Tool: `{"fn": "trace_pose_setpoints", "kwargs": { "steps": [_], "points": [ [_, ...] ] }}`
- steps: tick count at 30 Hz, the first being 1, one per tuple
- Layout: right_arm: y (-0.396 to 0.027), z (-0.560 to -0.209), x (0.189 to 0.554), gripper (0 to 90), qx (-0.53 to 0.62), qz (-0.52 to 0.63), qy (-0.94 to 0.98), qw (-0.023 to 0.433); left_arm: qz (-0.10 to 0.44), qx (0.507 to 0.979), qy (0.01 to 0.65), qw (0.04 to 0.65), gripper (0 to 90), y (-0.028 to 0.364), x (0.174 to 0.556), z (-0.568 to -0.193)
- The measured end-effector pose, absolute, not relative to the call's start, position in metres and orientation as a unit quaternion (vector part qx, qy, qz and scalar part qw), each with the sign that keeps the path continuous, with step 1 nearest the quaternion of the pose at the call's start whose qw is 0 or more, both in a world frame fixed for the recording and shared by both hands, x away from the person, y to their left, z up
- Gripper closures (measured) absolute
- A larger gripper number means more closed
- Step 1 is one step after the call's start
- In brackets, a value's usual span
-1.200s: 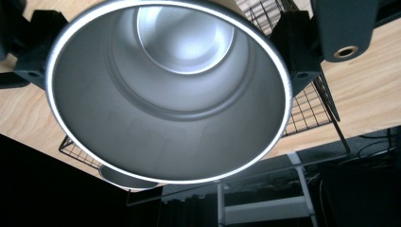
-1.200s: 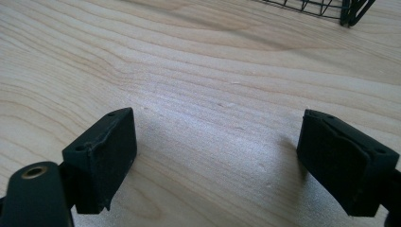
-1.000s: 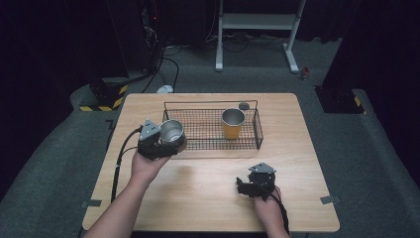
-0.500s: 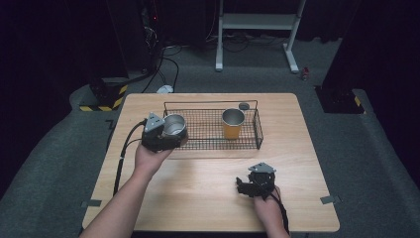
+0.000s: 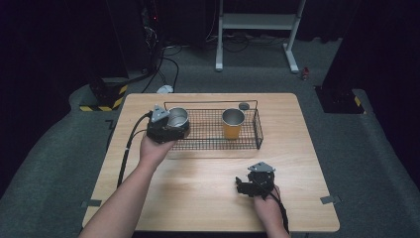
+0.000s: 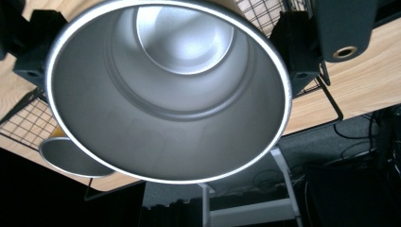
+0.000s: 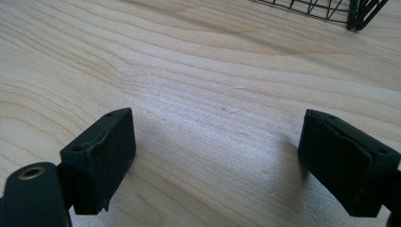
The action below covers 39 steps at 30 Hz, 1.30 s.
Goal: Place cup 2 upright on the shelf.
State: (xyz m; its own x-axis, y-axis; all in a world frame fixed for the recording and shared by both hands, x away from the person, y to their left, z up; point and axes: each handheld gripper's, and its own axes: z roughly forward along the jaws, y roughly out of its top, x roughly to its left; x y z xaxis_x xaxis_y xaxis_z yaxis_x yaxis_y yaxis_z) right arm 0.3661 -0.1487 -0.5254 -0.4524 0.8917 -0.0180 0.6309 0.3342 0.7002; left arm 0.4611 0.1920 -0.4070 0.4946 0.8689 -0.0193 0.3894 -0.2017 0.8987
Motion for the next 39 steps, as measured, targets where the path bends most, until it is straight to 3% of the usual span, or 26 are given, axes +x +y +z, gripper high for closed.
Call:
{"fn": "trace_pose_setpoints", "kwargs": {
  "steps": [22, 39],
  "points": [
    [-0.149, -0.525, 0.366, 12.0, 0.481, 0.318, 0.791, 0.205, 0.256, 0.731, 0.462, 0.433, 18.8, 0.183, 0.505, -0.427],
    [-0.148, -0.525, 0.366, 12.0, 0.479, 0.319, 0.792, 0.203, 0.222, 0.729, 0.508, 0.401, 18.7, 0.181, 0.519, -0.444]
  ]
}}
